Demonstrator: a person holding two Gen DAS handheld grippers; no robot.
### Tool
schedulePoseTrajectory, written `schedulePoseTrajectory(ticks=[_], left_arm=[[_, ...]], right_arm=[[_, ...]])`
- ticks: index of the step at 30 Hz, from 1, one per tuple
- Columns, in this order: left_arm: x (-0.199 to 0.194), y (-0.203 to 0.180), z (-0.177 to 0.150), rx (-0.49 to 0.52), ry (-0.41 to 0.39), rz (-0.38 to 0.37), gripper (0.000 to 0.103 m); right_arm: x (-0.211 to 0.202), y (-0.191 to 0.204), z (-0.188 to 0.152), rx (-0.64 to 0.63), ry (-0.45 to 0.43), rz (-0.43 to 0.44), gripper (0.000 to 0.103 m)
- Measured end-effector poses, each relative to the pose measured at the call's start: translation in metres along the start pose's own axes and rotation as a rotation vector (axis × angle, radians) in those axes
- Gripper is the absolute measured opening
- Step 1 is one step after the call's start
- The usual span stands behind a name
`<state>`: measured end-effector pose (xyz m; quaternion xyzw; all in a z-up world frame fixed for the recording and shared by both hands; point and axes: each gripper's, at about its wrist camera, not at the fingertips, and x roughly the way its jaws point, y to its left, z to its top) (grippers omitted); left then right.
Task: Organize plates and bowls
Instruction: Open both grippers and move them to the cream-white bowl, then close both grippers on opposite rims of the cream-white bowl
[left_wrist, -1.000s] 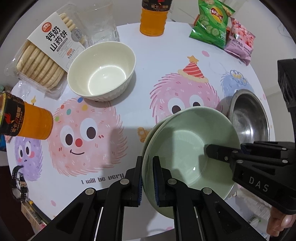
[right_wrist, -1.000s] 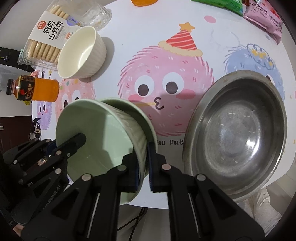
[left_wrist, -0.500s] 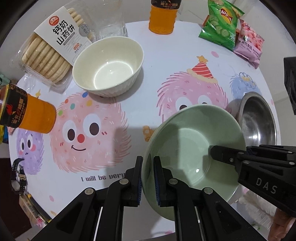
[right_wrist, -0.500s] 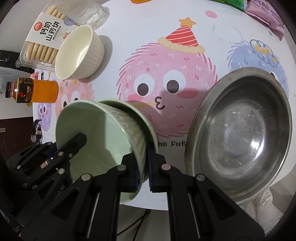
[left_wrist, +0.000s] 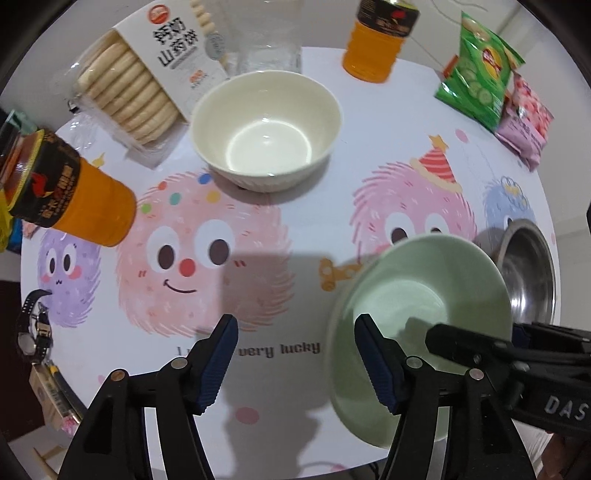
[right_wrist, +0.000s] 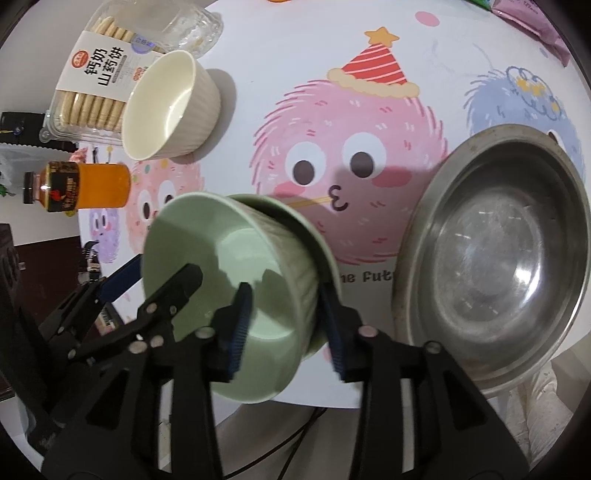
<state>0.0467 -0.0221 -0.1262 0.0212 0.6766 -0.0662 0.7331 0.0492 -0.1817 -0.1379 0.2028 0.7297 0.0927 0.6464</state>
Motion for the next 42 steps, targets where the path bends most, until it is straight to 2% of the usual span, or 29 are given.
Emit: schedulePoseTrajectory(ticks=[3, 5, 7, 8, 9, 17, 21, 24, 25, 26, 34, 42], left_arm=[[-0.003, 0.007, 0.003, -0.015, 0.001, -0.001, 0.070], [-0.006, 0.012, 0.003, -0.030, -0.001, -0.012, 0.077], [-0.009, 0.015, 0.003, -0.042, -0.010, -0.018, 0.079], [-0.010, 0.015, 0.002, -0.042, -0.016, -0.022, 0.082], [-0.011, 0.014, 0.004, -0.041, -0.020, -0.035, 0.083], [-0.019, 0.007, 0.004, -0.038, -0.032, -0.048, 0.083], [-0.021, 0.003, 0.008, -0.033, -0.031, -0.064, 0.084], [-0.020, 0.001, 0.012, -0.022, -0.013, -0.102, 0.092], [-0.020, 0.002, 0.012, -0.026, -0.012, -0.105, 0.099], [-0.021, 0.004, 0.013, -0.041, -0.022, -0.101, 0.103], [-0.034, 0.029, 0.024, -0.173, -0.082, -0.073, 0.103], [-0.030, 0.068, 0.044, -0.403, -0.103, -0.029, 0.103]], right_arm=[[-0.003, 0.004, -0.001, -0.007, 0.003, 0.011, 0.059], [-0.007, 0.005, -0.001, 0.000, -0.002, 0.032, 0.067], [-0.011, 0.006, -0.002, 0.011, -0.008, 0.059, 0.080], [-0.014, 0.006, -0.002, 0.013, -0.018, 0.041, 0.087], [-0.018, 0.006, -0.001, 0.009, -0.033, 0.023, 0.091], [-0.043, -0.004, 0.005, 0.055, -0.080, 0.054, 0.092], [-0.048, -0.006, 0.009, 0.088, -0.091, 0.078, 0.096], [-0.052, -0.010, 0.010, 0.114, -0.110, 0.097, 0.097], [-0.053, -0.012, 0.011, 0.125, -0.114, 0.107, 0.097], [-0.053, -0.013, 0.012, 0.134, -0.116, 0.114, 0.097], [-0.054, -0.002, 0.041, 0.127, -0.106, 0.150, 0.102], [-0.047, 0.035, 0.086, 0.026, -0.075, 0.091, 0.102]])
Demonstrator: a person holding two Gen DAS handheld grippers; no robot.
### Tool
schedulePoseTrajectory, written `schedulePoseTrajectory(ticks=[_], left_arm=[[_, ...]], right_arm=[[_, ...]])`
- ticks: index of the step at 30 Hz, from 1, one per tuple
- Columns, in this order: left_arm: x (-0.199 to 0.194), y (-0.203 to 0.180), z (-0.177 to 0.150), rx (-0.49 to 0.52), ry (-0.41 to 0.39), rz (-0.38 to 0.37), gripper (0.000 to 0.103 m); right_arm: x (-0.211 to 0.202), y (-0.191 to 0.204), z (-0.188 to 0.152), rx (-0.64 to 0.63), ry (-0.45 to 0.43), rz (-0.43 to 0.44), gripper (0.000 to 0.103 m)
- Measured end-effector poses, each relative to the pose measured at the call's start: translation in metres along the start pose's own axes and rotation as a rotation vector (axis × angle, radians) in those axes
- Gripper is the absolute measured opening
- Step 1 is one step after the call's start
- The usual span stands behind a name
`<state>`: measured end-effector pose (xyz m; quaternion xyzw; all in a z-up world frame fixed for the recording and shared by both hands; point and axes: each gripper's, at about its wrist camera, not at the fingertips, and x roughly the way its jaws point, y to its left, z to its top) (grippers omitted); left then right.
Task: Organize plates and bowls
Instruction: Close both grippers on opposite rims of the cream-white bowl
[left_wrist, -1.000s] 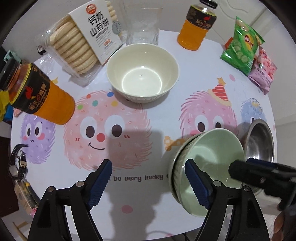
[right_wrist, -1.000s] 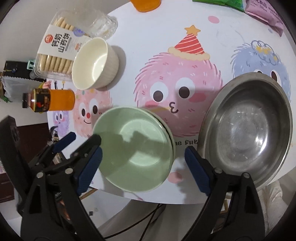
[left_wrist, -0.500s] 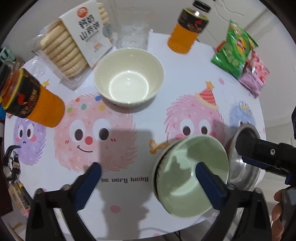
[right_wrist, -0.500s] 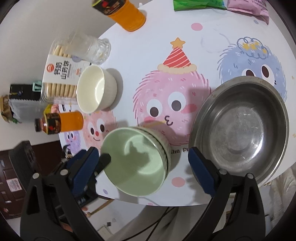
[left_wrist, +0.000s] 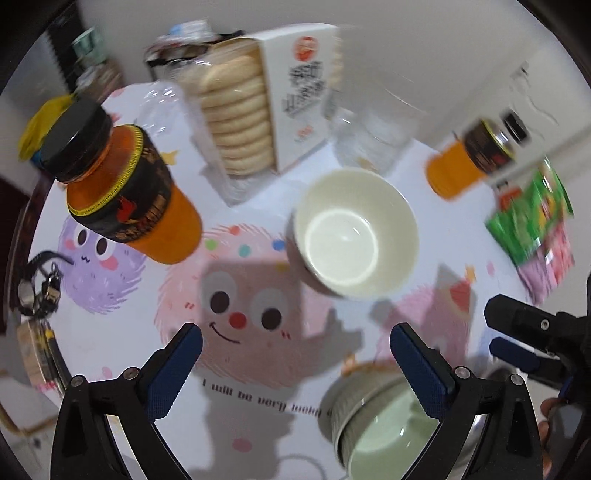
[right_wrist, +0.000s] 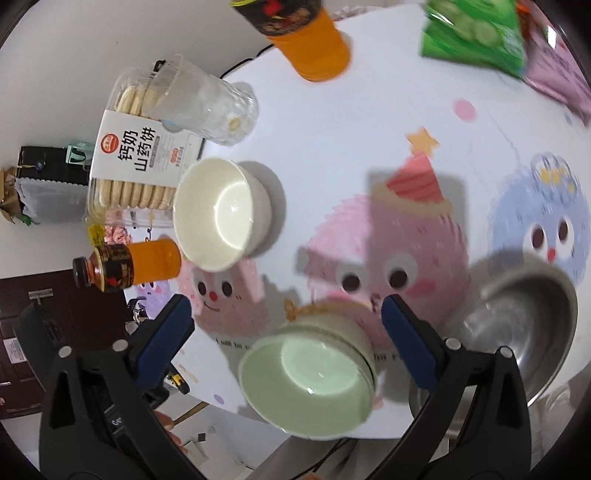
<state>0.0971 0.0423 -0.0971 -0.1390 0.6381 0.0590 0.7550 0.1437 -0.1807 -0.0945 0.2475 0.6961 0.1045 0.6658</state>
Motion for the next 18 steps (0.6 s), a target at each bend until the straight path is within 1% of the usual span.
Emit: schedulePoseTrajectory(ticks=[6, 10, 14, 17, 18], left_arm=[[0.022, 0.006, 0.019, -0.097, 0.015, 0.032, 0.103], [0.036, 0.008, 0.027, -0.139, 0.032, 0.041, 0.103], [0.050, 0.009, 0.036, -0.153, 0.048, 0.057, 0.103], [0.056, 0.008, 0.041, -0.144, 0.055, 0.072, 0.103], [0.060, 0.007, 0.043, -0.135, 0.060, 0.077, 0.103]], right_arm=[[0.022, 0.019, 0.031, -0.045, 0.044, -0.023, 0.102], [0.038, 0.022, 0.047, -0.040, 0.070, -0.043, 0.102], [0.050, 0.021, 0.062, -0.034, 0.091, -0.070, 0.102], [0.060, 0.020, 0.073, -0.029, 0.109, -0.075, 0.102], [0.062, 0.020, 0.077, -0.031, 0.112, -0.077, 0.100]])
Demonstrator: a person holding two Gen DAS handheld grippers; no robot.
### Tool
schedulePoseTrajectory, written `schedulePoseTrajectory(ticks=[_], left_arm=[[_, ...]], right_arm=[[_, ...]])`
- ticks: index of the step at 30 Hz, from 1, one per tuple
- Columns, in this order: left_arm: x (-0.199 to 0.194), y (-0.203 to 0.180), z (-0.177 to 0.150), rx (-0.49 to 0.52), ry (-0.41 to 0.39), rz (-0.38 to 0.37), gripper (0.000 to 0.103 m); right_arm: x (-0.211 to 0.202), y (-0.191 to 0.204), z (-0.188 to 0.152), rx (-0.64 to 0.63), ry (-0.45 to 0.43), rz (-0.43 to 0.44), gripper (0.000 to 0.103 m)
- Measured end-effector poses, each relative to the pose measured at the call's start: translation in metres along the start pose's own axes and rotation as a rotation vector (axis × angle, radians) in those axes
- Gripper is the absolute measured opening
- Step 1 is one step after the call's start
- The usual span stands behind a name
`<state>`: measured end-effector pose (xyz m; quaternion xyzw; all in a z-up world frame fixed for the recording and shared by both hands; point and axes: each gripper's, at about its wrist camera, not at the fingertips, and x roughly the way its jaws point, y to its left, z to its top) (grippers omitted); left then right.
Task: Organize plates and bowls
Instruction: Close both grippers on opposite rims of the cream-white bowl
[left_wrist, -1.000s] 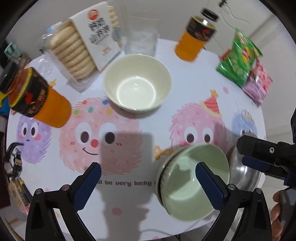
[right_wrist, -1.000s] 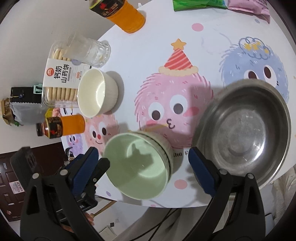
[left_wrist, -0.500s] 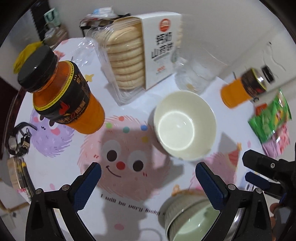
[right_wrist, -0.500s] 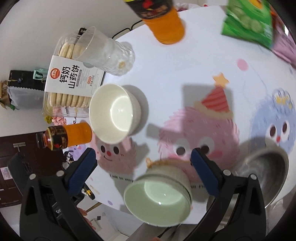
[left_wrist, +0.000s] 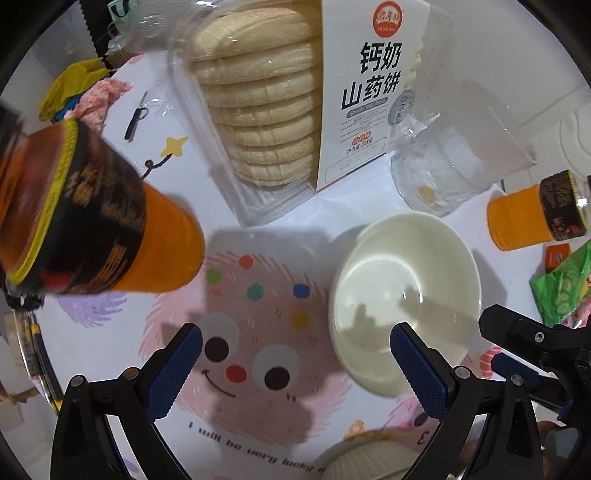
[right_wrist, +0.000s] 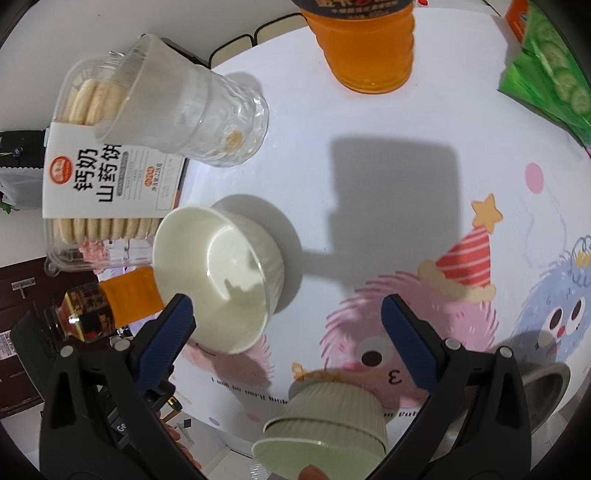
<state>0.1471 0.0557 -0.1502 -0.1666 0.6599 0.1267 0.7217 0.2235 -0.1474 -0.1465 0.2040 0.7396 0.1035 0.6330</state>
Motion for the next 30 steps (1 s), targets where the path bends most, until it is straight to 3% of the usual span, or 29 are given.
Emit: schedulePoseTrajectory(ticks=[6, 19, 21, 23, 24, 26, 30], left_arm=[[0.013, -0.001, 0.007, 0.010, 0.026, 0.003, 0.103], [0.032, -0.011, 0.020, 0.094, 0.025, 0.033, 0.102], [0.033, -0.015, 0.021, 0.115, 0.020, 0.027, 0.093], [0.035, -0.017, 0.024, 0.125, 0.029, 0.021, 0.065], [0.036, -0.021, 0.025, 0.125, 0.029, 0.017, 0.056], [0.039, -0.021, 0.024, 0.119, 0.036, -0.014, 0.031], [0.043, -0.032, 0.022, 0.159, 0.048, -0.055, 0.010]], right_arm=[[0.012, 0.002, 0.016, -0.010, 0.023, -0.019, 0.093], [0.049, 0.012, 0.036, -0.074, 0.065, -0.053, 0.049], [0.052, 0.015, 0.036, -0.094, 0.060, -0.056, 0.038], [0.055, 0.020, 0.033, -0.113, 0.045, -0.055, 0.026], [0.056, 0.021, 0.033, -0.120, 0.039, -0.054, 0.021], [0.056, 0.024, 0.032, -0.128, 0.033, -0.057, 0.018], [0.055, 0.022, 0.030, -0.139, 0.025, -0.059, 0.012]])
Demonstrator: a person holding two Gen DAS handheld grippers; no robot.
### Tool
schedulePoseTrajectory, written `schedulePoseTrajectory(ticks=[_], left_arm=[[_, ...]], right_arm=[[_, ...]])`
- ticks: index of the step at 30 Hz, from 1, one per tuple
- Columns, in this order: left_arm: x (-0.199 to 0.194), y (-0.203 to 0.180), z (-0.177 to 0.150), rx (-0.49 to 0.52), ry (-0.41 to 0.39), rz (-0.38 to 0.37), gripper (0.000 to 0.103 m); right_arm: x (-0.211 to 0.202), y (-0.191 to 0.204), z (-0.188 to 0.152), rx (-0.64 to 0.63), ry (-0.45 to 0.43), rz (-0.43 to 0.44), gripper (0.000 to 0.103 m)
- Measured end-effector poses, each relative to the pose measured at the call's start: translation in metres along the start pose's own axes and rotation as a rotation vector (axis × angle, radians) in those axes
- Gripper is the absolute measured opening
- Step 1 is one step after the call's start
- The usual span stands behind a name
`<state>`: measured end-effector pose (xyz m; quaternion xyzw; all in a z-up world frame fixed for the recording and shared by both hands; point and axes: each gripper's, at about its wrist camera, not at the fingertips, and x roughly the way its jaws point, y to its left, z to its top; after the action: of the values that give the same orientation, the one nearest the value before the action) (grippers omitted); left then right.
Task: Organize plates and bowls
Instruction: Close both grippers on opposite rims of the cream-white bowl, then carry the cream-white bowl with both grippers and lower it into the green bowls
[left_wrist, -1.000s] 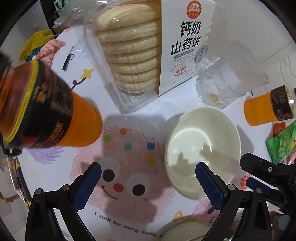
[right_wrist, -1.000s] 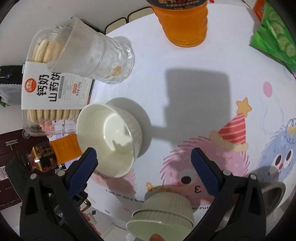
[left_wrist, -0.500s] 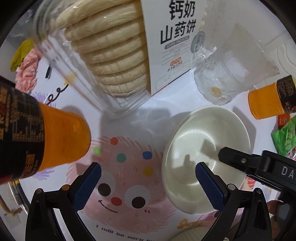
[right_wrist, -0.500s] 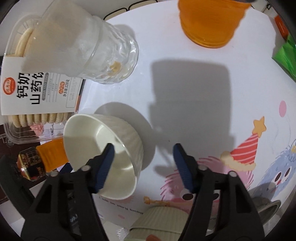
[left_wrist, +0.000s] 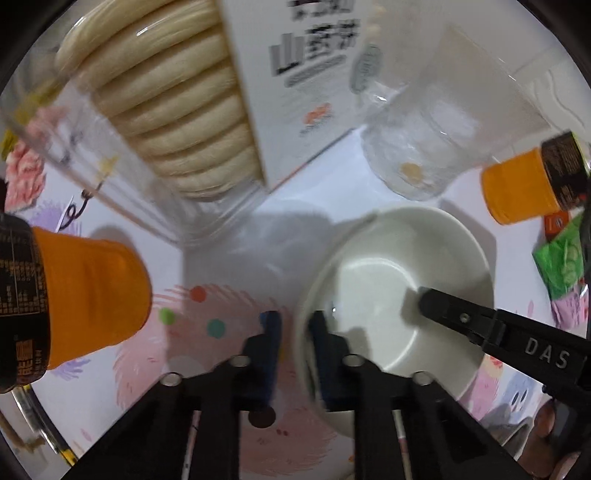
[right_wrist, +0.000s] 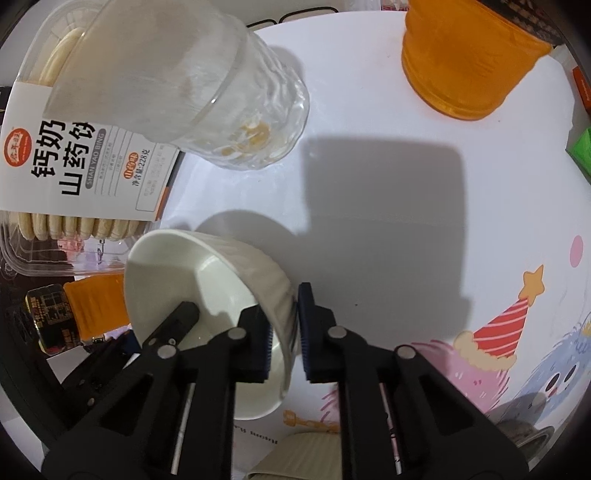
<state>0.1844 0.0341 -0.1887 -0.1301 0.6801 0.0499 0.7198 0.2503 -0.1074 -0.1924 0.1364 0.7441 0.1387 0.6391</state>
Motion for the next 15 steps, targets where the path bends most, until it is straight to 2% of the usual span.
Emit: schedulePoseTrajectory(ticks=[4, 10, 15], left_arm=[[0.003, -0.012, -0.002, 0.030, 0.000, -0.003, 0.008], [0.002, -0.006, -0.005, 0.047, -0.001, -0.010, 0.008], [-0.008, -0.007, 0.007, 0.062, -0.010, -0.007, 0.008]], right_arm=[[0.004, 0.011, -0.004, -0.028, -0.011, -0.016, 0.011], [0.004, 0.019, -0.012, -0.046, -0.013, -0.037, 0.010], [-0.005, 0.022, -0.015, -0.060, -0.021, -0.043, 0.010]])
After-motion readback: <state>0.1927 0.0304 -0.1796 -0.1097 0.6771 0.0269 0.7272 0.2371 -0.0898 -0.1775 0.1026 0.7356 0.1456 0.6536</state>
